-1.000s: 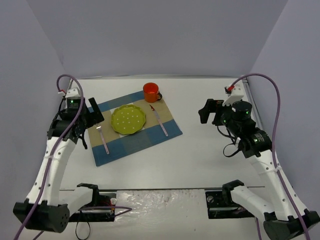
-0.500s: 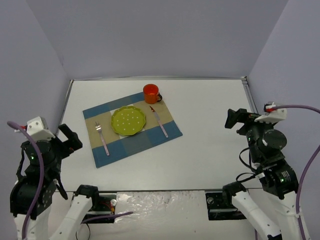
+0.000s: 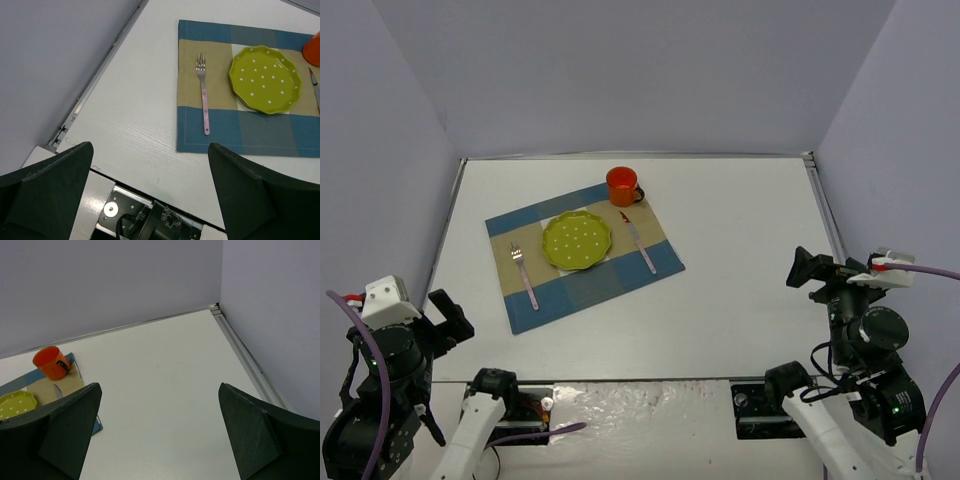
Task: Set the dinner table for one person
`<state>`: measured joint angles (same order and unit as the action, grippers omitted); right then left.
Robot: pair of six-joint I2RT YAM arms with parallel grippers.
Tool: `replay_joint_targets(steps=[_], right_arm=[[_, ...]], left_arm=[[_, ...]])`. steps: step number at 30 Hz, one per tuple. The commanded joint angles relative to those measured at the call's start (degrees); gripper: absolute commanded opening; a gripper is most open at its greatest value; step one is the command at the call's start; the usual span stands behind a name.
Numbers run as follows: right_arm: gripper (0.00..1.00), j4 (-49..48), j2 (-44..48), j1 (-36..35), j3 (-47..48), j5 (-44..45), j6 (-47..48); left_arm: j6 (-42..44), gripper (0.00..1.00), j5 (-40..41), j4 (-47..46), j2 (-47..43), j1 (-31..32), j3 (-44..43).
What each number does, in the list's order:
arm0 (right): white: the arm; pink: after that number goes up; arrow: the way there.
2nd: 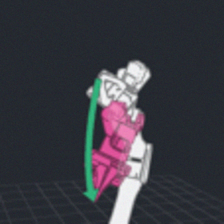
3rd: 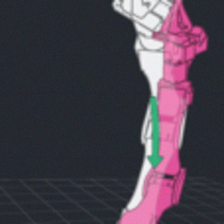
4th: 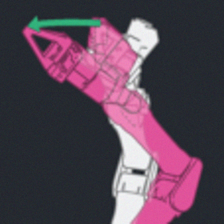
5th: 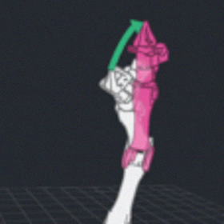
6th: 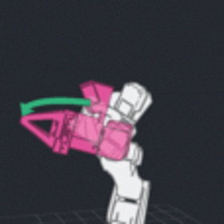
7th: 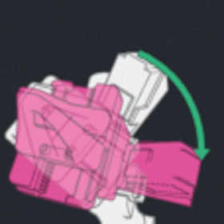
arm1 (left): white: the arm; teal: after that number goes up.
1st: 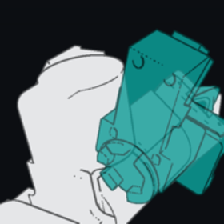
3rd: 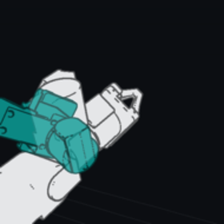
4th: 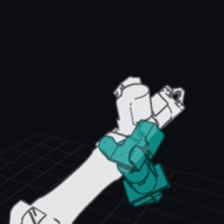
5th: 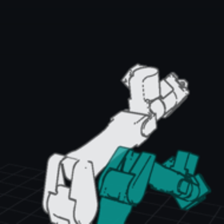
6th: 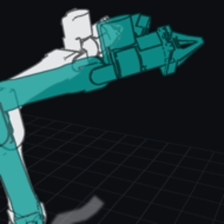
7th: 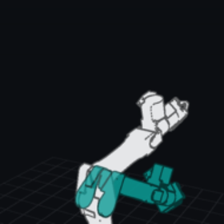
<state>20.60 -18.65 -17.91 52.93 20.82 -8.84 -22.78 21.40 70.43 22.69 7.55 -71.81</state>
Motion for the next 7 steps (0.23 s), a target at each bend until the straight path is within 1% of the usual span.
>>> replay_joint_targets(steps=[1,7], right_arm=[[1.00,-1.07,0.24,0.42,-0.11,0.97,-0.21],[1.00,-0.45,0.13,0.42,1.20,-0.92,-0.30]], left_arm=[[0.66,0.97,1.62,0.26,1.37,0.27,-0.36],[-0.05,0.97,1.74,2.29,0.98,0.27,0.64]])
